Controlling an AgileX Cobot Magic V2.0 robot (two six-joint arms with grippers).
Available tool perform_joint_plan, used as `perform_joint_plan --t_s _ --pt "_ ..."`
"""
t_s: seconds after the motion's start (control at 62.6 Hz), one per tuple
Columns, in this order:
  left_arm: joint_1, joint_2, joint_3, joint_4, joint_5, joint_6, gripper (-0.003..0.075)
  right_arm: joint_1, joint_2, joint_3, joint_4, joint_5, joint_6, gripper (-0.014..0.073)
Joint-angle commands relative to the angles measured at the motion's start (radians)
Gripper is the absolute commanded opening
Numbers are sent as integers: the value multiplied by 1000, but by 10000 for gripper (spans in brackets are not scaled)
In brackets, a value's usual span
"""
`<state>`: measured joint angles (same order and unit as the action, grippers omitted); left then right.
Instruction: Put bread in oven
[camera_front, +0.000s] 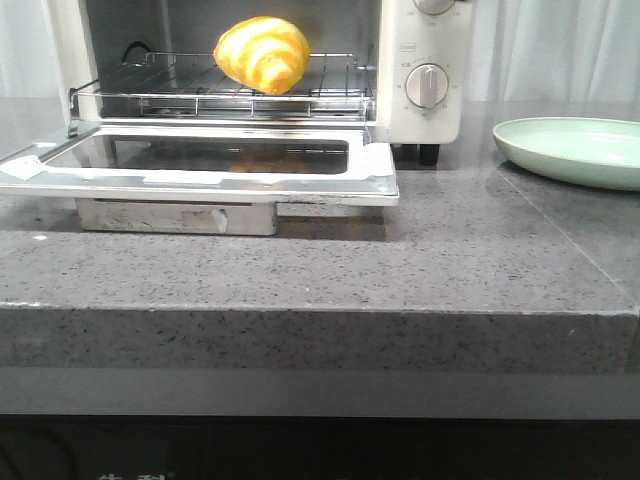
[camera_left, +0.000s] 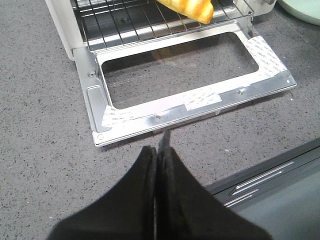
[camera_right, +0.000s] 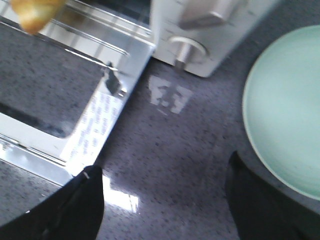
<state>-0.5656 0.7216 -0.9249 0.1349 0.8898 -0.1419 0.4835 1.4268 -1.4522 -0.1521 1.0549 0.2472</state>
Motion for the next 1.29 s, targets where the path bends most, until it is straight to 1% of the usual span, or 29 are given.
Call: perform_joint_plan --t_s 0.0,0.096,0.192,0.383,0.511,0.67,0.766,1.022,1.054,1.117,1.229,1.261,1.277 --pt "2 -2 -25 11 -73 -2 -18 -68 -134 82 48 -99 -76 529" --pt "2 -2 -25 11 -73 -2 -18 -132 -239 197 131 -135 -159 529" --pt "2 -2 -25 12 -73 -2 -18 -165 -336 296 162 -168 -207 529" --pt "2 -2 -25 16 -73 -2 -18 -167 -546 490 160 -254 -233 528" --pt "2 -2 -25 16 -73 -2 -18 -166 -688 586 160 -315 -236 528" --pt "2 -2 -25 16 -73 -2 -18 -166 -818 645 152 -334 -258 528" --pt "2 -2 -25 16 -73 -2 -18 -166 -860 660 152 -335 -263 528" --pt "2 -2 -25 16 -73 -2 -18 -166 -875 665 152 -336 -263 519" --pt "2 -2 -25 16 -73 -2 -18 -166 -875 665 152 -335 -263 502" --pt "2 -2 -25 16 -73 -2 -18 -166 -875 665 152 -335 -263 433" --pt "2 -2 -25 16 -73 -2 -18 -166 -875 665 152 -335 -263 213" --pt "2 -2 -25 16 -73 -2 -18 -166 -875 665 152 -335 -263 129" --pt "2 -2 -25 16 -73 -2 -18 -166 -875 665 152 -335 -263 102"
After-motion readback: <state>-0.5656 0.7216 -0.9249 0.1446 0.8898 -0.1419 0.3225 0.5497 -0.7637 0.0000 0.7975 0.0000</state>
